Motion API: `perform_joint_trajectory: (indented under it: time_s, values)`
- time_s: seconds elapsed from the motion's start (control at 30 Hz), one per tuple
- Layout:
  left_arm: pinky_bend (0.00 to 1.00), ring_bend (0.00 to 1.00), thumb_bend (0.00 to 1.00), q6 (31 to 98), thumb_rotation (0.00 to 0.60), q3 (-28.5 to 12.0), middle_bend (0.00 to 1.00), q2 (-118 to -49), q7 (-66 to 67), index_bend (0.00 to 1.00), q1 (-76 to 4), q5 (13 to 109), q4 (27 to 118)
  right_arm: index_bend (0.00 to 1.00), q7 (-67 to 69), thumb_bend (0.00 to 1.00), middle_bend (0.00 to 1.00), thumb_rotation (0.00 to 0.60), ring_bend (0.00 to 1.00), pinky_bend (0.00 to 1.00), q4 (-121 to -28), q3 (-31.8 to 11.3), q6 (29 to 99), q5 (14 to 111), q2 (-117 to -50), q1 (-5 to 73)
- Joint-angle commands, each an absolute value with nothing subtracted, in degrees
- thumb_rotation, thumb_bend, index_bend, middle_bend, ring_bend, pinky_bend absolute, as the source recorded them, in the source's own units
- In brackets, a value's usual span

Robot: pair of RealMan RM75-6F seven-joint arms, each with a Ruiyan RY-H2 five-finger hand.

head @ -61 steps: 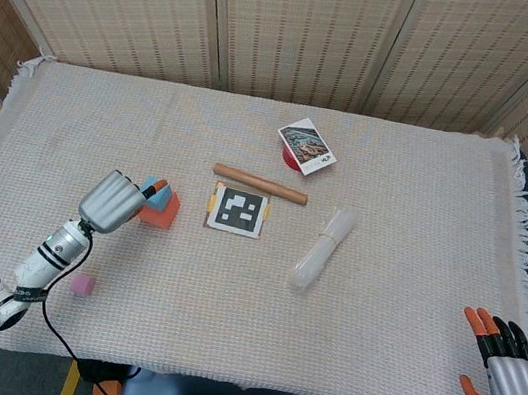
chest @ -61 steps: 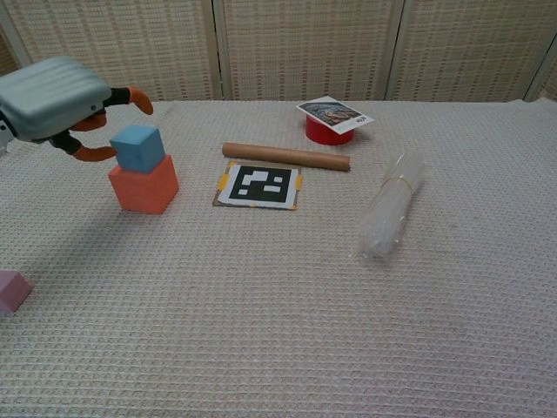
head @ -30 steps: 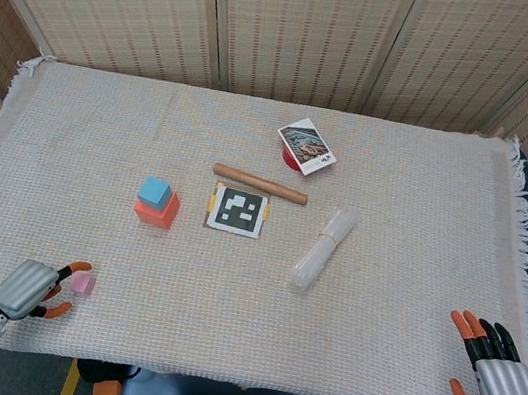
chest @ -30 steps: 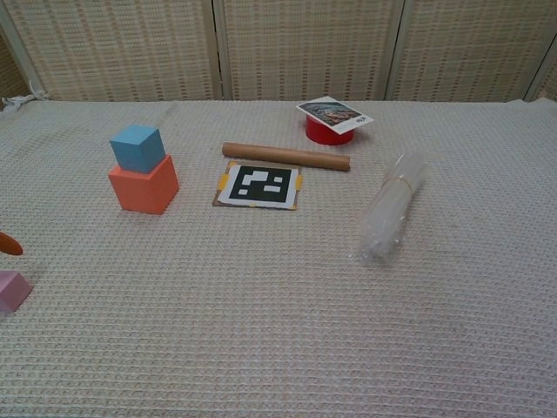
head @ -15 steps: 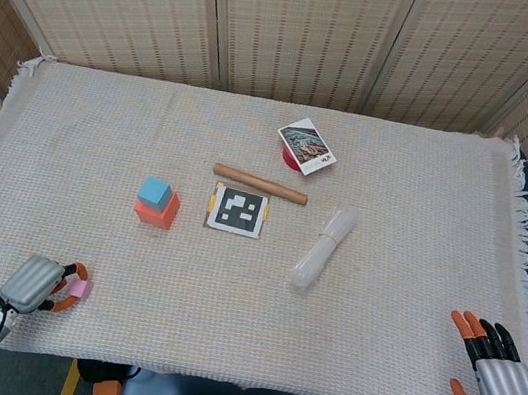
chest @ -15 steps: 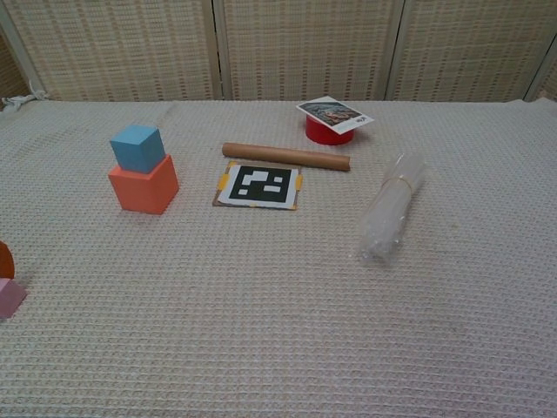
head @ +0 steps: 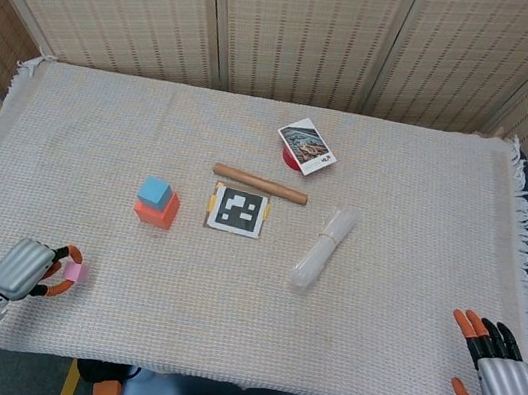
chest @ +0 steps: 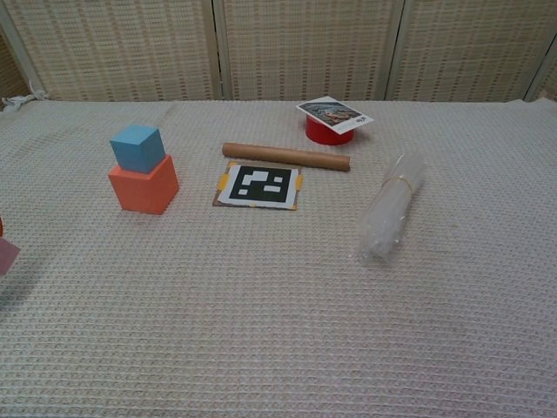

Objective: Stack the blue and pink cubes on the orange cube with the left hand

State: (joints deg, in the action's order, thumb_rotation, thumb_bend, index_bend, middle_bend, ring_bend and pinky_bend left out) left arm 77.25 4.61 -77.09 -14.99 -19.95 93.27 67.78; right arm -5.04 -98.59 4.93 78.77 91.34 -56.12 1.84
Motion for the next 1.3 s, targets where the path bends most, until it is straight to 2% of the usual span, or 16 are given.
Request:
perform_joint_trajectory:
  time_s: [0.03,0.13,0.27,0.67,0.97,1.3]
  values:
    - [1.00,1.00,0.27,73.5,0.600,3.1,1.00,-68.7,-13.6,0.46,-25.0,95.3,76.1,0.00,-5.3,0.22,0.00,0.600,0.00,0.00,-98.5,4.7,78.8,91.3,-56.4,1.9]
    - [1.00,1.00,0.27,69.1,0.600,0.7,1.00,-64.9,-11.3,0.46,-29.0,94.2,81.2,0.00,-5.5,0.22,0.00,0.600,0.00,0.00,-98.4,4.5,79.6,91.5,-56.8,1.7]
    - [1.00,1.00,0.27,62.1,0.600,-2.3,1.00,-64.1,-8.4,0.46,-34.1,91.4,83.9,0.00,-5.7,0.22,0.00,0.600,0.00,0.00,-98.2,4.1,80.2,91.1,-57.1,1.6]
    - [1.00,1.00,0.27,48.5,0.600,-9.5,1.00,-65.9,-2.6,0.46,-44.4,81.8,82.9,0.00,-5.7,0.22,0.00,0.600,0.00,0.00,-97.7,2.8,78.3,87.4,-57.3,2.3]
    - [1.00,1.00,0.27,43.0,0.600,-11.2,1.00,-66.5,-1.5,0.45,-49.2,78.7,81.3,0.00,-6.3,0.22,0.00,0.600,0.00,0.00,-97.5,1.7,77.8,84.7,-57.5,2.5]
    - [1.00,1.00,0.27,40.8,0.600,-11.0,1.00,-69.2,-1.6,0.46,-52.0,77.9,77.2,0.00,-7.2,0.22,0.00,0.600,0.00,0.00,-97.5,1.1,77.7,82.9,-57.6,2.5]
